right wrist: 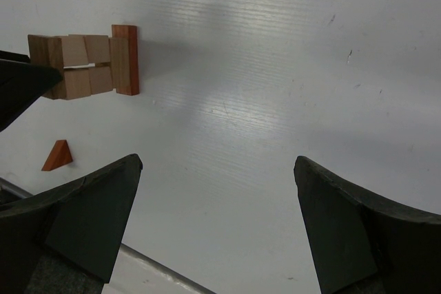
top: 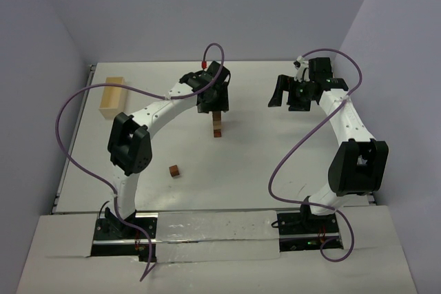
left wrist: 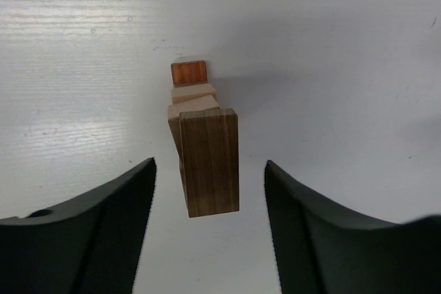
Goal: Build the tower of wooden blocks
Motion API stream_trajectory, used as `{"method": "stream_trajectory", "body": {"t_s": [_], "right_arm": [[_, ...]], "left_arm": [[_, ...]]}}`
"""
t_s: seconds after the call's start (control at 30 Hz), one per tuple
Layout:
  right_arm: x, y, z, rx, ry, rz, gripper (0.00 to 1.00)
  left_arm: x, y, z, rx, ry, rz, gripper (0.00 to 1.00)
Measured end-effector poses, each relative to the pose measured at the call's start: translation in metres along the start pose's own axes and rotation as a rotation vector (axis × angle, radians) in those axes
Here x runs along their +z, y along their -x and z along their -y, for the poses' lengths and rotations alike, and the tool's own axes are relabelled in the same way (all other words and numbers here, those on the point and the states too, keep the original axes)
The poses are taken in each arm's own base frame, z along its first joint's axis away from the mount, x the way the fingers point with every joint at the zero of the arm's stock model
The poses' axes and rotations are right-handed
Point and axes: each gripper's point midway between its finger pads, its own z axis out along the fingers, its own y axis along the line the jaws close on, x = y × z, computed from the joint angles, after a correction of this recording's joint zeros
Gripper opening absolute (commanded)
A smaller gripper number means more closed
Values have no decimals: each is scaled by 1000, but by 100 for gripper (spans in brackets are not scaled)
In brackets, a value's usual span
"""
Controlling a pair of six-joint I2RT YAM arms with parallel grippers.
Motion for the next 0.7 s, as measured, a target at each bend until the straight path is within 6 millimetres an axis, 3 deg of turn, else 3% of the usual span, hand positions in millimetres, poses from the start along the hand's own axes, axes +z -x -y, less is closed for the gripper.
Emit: {"method": "stream_trajectory", "body": {"t_s": [0.33, 0.5, 0.6, 0.7], "right_arm": [[0, 0, -1, 0, 4, -1, 100], [0, 0, -1, 1, 5, -2, 100], [1, 0, -1, 5, 6, -3, 100], [2, -1, -3, 7, 0, -7, 100]], "left_arm": [[0, 0, 0, 18, -3, -1, 85], [-7, 1, 4, 62, -9, 17, 79], [-22, 5, 9, 86, -32, 44, 75], [-44, 14, 12, 116, -86, 76, 65]]}}
